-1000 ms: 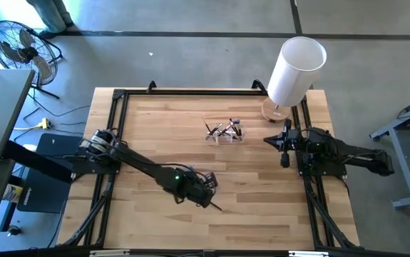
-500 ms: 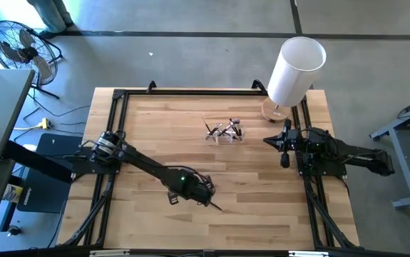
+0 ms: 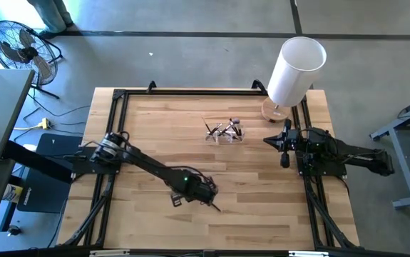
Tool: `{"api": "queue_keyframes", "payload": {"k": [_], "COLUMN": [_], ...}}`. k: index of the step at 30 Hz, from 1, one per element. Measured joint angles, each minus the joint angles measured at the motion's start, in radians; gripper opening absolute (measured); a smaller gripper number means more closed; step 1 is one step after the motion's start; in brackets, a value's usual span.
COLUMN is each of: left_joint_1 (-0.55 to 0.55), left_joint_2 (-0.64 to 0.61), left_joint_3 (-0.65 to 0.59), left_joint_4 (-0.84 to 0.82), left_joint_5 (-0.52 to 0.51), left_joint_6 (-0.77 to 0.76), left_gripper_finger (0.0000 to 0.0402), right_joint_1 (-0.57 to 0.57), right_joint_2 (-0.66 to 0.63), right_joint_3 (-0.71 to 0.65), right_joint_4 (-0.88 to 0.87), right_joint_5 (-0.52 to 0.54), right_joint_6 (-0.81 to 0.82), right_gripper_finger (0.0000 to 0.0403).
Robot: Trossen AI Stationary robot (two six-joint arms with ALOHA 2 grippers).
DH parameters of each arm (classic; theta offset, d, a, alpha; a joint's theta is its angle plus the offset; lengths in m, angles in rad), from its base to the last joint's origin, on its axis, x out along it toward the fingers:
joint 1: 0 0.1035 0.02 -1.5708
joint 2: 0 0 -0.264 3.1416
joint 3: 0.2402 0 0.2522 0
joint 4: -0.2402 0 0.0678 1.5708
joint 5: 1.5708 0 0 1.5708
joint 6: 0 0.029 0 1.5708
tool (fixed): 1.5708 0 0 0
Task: Put items in baskets/containers
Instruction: Put the eyeshadow brush into the middle section of the transparent organizer
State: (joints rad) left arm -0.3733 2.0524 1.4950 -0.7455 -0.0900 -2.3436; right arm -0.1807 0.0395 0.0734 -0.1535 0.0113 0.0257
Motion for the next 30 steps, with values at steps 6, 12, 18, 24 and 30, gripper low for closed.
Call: {"api": "queue_keyframes", "payload": {"k": [6,12,18,24,30], "left_joint_1": [0.001,0.001,0.002,0.015,0.050], "left_joint_2": [-0.001,-0.001,-0.001,-0.001,-0.001], "left_joint_3": [-0.001,-0.001,-0.001,-0.001,-0.001], "left_joint_4": [-0.022,0.007,0.047,0.049,0.057], "left_joint_5": [-0.013,-0.105,-0.212,-0.105,-0.096], "left_joint_6": [0.000,0.000,0.017,0.020,0.068], "left_gripper_finger": [0.0069,0.0075,0.0075,0.0074,0.0074], "right_joint_1": [0.000,0.000,0.000,0.000,0.000], "right_joint_2": [0.000,0.000,0.000,0.000,0.000], "right_joint_3": [0.000,0.000,0.000,0.000,0.000], "right_joint_4": [0.000,0.000,0.000,0.000,0.000], "right_joint_5": [0.000,0.000,0.000,0.000,0.000], "right_joint_6": [0.000,0.000,0.000,0.000,0.000], "right_gripper_finger": [0.0007,0.0005,0.0007,0.0009,0.0006]}}
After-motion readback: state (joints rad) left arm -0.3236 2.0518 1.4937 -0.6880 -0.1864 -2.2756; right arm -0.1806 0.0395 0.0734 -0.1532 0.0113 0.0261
